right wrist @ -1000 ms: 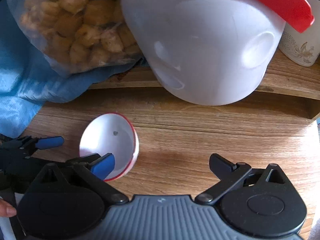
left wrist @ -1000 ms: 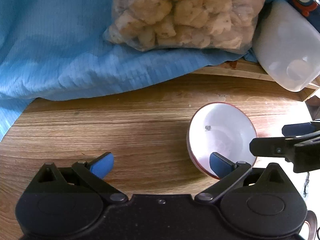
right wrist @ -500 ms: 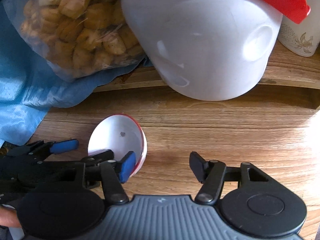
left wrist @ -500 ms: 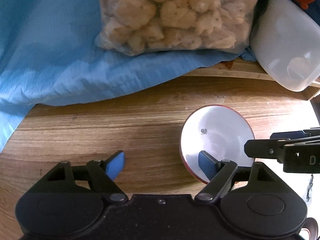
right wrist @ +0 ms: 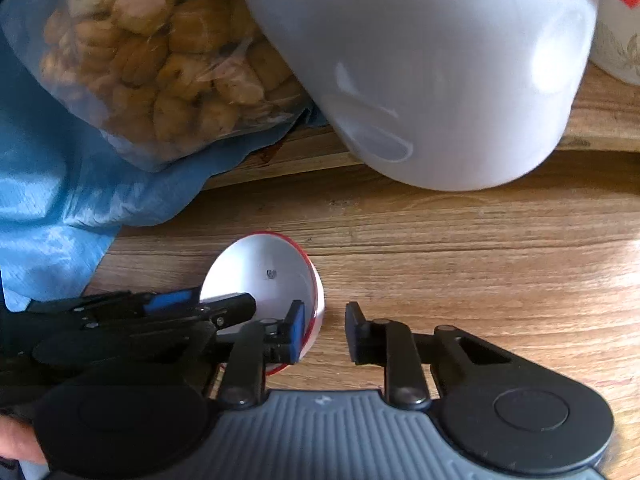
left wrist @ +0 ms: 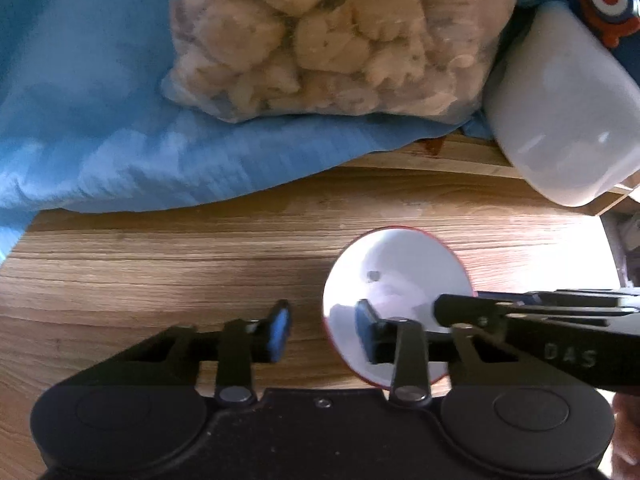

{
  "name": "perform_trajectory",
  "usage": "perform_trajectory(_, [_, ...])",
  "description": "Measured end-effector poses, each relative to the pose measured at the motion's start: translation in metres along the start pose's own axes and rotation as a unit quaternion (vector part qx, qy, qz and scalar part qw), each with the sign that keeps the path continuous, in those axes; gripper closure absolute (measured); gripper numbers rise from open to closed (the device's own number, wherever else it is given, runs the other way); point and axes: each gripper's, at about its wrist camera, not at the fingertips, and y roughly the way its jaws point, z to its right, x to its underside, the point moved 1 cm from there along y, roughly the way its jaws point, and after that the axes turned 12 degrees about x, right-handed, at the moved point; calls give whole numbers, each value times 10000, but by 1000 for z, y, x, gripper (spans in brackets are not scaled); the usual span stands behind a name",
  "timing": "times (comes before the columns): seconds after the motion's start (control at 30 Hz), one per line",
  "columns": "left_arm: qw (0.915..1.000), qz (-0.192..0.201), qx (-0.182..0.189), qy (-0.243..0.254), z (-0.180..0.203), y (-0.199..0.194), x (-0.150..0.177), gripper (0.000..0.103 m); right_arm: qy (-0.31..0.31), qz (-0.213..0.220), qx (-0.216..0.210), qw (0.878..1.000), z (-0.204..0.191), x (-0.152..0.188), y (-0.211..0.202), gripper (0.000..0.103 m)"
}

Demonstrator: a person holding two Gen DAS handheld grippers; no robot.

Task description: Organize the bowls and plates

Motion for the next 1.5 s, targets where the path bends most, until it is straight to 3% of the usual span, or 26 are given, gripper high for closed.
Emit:
perform_trajectory(0.03, [10000, -11, 69, 35, 2, -1, 1, 79, 23, -17, -36, 10000, 0, 0, 2, 80])
perform_trajectory(0.17, [9998, -9, 178, 115, 7, 0, -1, 81, 97, -115, -122, 9998, 3, -1, 7, 81])
perform_trajectory(0.27, [9997, -6, 255, 16, 2, -8, 5, 86, 56, -114, -186, 9997, 5, -2, 7, 91])
perform_trajectory(0.53, [9987, -28, 372, -359, -11, -8, 18, 91, 186, -323, -587, 9976, 22, 3, 1, 91])
perform_trajectory(0.7, [9994, 257, 209, -12, 14, -26, 25, 94, -84, -149, -616, 9980, 27, 19, -22, 91])
perform_trajectory(0.93, [9983, 477, 269, 216, 52, -48, 37, 95, 25, 128, -750, 9971, 49, 38, -56, 91])
perform_trajectory(1.17, [9960, 807, 346, 159, 86, -66, 54, 95, -166, 382, -712, 9966, 64, 52, -91, 90])
perform_trajectory(1.5, [9960, 784, 408, 162, 116, -72, 84, 95, -367, 418, -720, 9959, 85, 73, -116, 90])
